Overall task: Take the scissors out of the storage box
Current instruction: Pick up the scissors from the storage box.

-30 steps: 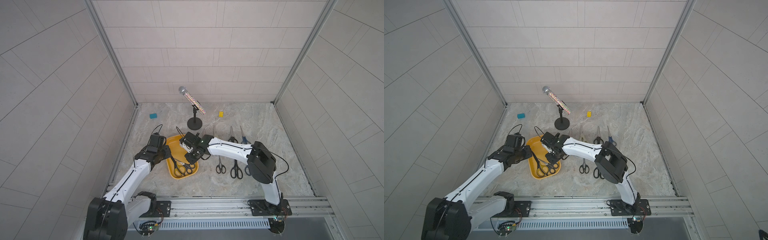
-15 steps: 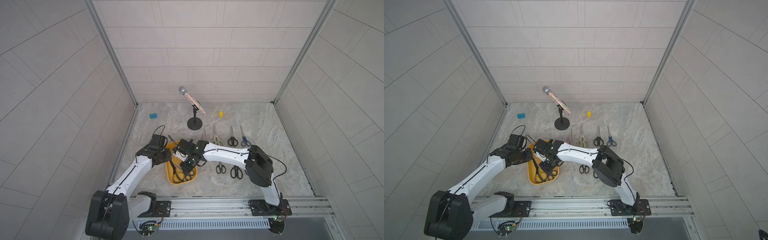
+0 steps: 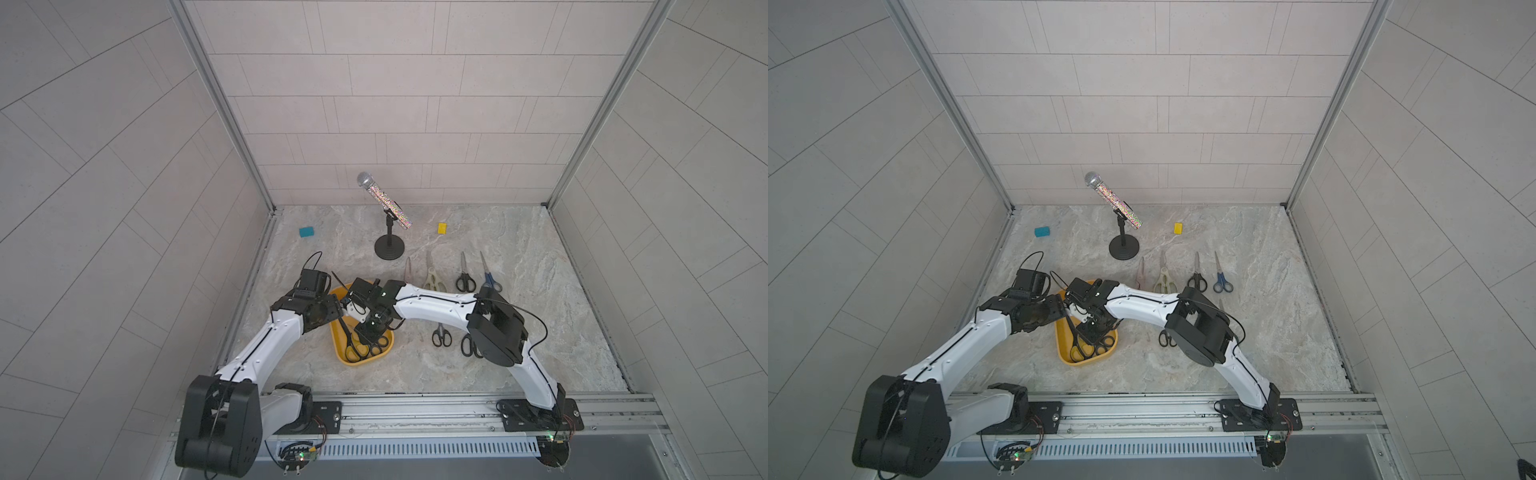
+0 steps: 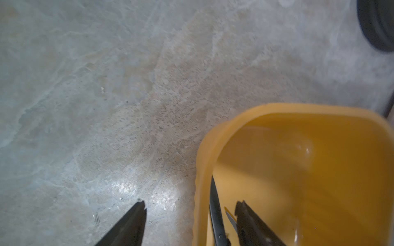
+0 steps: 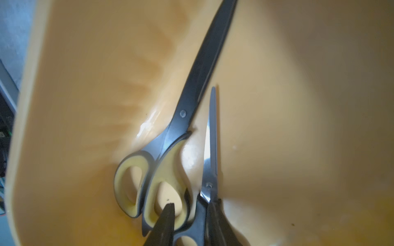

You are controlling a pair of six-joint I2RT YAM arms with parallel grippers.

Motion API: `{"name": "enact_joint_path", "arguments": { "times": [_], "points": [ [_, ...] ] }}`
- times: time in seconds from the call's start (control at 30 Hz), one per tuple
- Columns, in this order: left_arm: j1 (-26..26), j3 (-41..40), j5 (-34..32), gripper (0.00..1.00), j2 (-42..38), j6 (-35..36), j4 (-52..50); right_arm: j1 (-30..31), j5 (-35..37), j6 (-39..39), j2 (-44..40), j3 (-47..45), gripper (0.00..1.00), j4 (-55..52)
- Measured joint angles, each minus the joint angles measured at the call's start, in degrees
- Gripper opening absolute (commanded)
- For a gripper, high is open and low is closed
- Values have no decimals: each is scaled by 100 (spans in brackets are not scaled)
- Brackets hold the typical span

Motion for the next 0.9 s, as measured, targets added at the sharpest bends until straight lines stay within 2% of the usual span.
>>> {"name": "enact_joint_path", "arguments": {
  "times": [0.23, 0.5, 0.9],
  "points": [
    [527, 173, 0, 84, -114, 28, -243, 50, 122, -79, 0, 63, 32, -166],
    [1821, 341, 341, 84, -116, 175, -299, 234, 369, -203, 0, 223, 32, -354],
    [1869, 341, 474, 84, -116, 188, -304, 380, 664, -293, 282, 535, 32, -629]
  ]
}}
